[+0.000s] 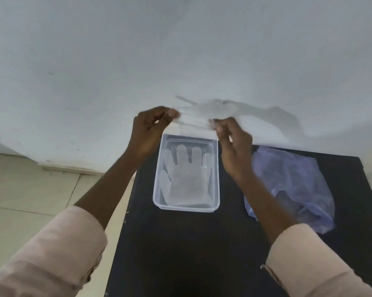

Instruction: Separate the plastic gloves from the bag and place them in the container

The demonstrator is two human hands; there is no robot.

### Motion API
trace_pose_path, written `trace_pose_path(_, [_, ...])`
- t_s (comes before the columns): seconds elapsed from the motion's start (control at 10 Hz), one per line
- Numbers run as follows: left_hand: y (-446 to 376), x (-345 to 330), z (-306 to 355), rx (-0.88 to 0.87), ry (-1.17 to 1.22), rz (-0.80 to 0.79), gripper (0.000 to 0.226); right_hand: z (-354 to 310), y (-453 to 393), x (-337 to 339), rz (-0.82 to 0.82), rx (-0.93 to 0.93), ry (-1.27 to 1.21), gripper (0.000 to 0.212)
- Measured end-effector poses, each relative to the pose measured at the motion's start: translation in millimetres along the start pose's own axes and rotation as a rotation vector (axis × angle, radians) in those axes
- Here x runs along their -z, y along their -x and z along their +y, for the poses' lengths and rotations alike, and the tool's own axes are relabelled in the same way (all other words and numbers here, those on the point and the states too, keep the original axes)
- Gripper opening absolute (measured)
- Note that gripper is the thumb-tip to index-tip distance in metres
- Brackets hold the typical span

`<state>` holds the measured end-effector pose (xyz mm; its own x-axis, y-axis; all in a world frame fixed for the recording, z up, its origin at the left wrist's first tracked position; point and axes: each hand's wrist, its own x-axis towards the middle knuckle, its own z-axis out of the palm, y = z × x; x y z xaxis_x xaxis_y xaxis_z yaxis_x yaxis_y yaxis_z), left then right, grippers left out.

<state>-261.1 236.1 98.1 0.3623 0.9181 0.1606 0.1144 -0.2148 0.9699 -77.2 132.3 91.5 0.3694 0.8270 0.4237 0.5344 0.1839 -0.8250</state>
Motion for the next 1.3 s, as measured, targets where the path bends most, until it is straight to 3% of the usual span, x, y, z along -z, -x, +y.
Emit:
trace_pose_path(0.1, [26, 4, -36, 0.031, -0.206, -0.097, 0.018, 31, 34, -5, -0.172, -0.041, 0.110, 0.027])
trace_pose_path(0.2, [57, 6, -89, 0.015, -0.594, -0.261, 0.032, 70, 68, -13, -0.428, -0.079, 0.348, 0.025])
trace_pose_path(0.4, [75, 2, -120, -0.124, -0.951, -0.473, 0.052, 90, 85, -11, -0.682, -0.006, 0.597, 0.029])
trace_pose_path(0.7, [86, -5, -116, -0.091, -1.179, -0.670, 0.062, 88, 83, -4, -0.906, 0.071, 0.785, 0.026])
trace_pose_path(0.8, [90, -4, -109, -0.080, -1.285, -0.825, 0.094, 84, 77, -1, -1.074, 0.091, 0.878, 0.036])
trace_pose_path(1.0, [85, -9, -92, 0.085, -1.350, -0.977, 0.078, 84, 69, -1, -1.306, 0.156, 1.081, 0.044])
trace_pose_path(1.1, [87, -11, -84, 0.125, -1.355, -0.993, 0.070, 76, 67, 0, -1.347, 0.156, 1.104, 0.046])
trace_pose_path(1.2, [87, -11, -69, 0.068, -1.222, -0.796, 0.056, 55, 63, 4, -1.169, 0.079, 0.964, 0.047])
trace_pose_path(1.3, [84, -4, -53, 0.066, -0.937, -0.588, 0.040, 38, 60, 11, -0.983, -0.016, 0.782, 0.051])
